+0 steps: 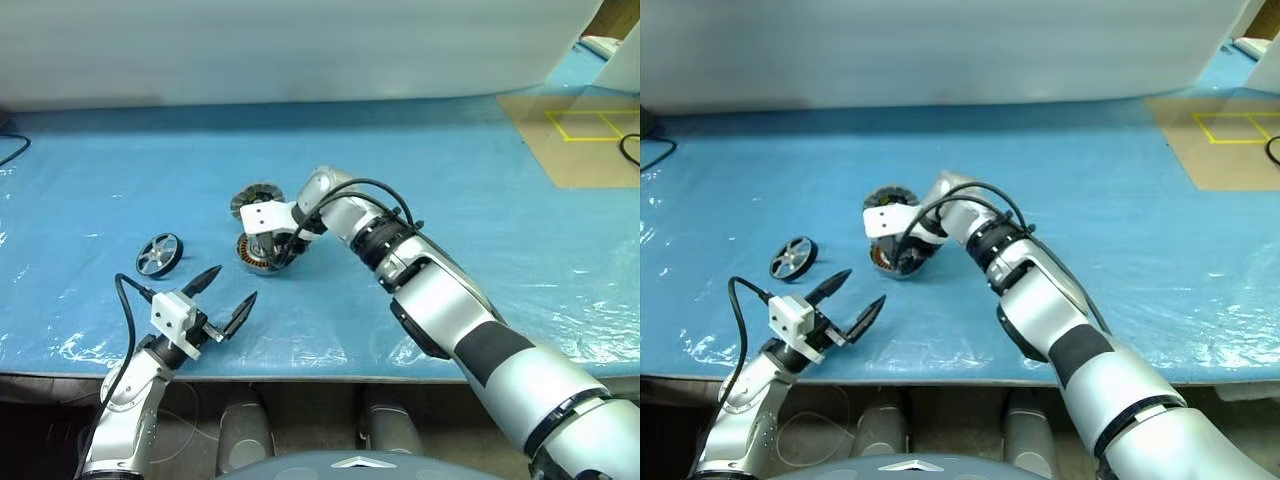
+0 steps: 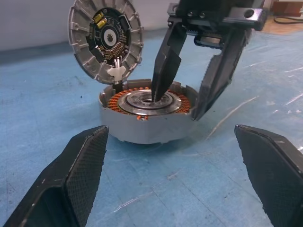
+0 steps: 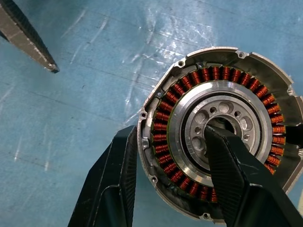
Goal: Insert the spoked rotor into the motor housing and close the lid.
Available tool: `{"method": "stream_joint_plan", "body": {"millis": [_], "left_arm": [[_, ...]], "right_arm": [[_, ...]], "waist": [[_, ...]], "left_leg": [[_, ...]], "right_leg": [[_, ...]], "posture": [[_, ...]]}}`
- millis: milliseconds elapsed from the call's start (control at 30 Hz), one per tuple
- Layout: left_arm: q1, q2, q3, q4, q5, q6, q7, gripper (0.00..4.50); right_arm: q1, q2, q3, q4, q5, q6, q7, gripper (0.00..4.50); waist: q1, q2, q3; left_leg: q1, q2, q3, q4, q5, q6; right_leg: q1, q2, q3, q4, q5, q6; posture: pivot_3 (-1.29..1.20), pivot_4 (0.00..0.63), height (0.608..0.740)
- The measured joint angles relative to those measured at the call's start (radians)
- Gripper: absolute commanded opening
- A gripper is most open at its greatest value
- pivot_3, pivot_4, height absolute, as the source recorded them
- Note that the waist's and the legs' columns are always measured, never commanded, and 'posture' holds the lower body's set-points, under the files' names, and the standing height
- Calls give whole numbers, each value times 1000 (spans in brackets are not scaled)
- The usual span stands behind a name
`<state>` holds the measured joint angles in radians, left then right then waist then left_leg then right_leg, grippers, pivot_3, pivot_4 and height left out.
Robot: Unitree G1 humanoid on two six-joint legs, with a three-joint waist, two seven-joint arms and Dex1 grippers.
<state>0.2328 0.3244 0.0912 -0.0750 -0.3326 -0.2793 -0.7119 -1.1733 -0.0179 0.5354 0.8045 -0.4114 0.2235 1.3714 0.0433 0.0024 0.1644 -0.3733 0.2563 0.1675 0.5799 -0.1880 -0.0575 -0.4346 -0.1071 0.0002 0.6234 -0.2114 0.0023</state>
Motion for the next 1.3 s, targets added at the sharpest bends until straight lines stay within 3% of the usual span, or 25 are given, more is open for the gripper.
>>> {"method": "stream_joint_plan", "body": {"millis": [233,567,767,1067,1300], "left_arm": [[78,27,22,-94,-21,27,9,4500],[151,42,35,-155,-39,49,11,4500],[125,45,33,-154,-39,53,14,4500],[59,48,25,-119,-39,74,-8,4500],[10,51,12,-93,-39,89,-38,4500]], "right_arm": [[103,-51,35,-204,3,102,22,1830],[111,-63,51,-213,17,110,1,1830],[110,-55,47,-175,35,90,-34,3778],[111,-73,-38,-151,172,167,-17,3778],[161,-156,-195,-304,357,196,19,3778]], "waist": [[0,-3,-3],[3,-5,-7],[2,-5,-8],[3,-5,-7],[0,-6,-8]], "left_leg": [[7,0,1,0,0,-1],[8,-1,1,0,-1,-1],[10,-1,1,0,-1,-1],[7,0,1,0,-1,-1],[4,1,2,-1,0,-2]], "right_leg": [[6,0,2,0,0,0],[7,0,2,0,0,0],[9,0,2,0,0,0],[7,0,1,0,0,0],[3,2,2,-1,0,0]], "posture": [[0,150,740],[0,150,740],[0,150,740],[0,150,740],[0,150,740]]}}
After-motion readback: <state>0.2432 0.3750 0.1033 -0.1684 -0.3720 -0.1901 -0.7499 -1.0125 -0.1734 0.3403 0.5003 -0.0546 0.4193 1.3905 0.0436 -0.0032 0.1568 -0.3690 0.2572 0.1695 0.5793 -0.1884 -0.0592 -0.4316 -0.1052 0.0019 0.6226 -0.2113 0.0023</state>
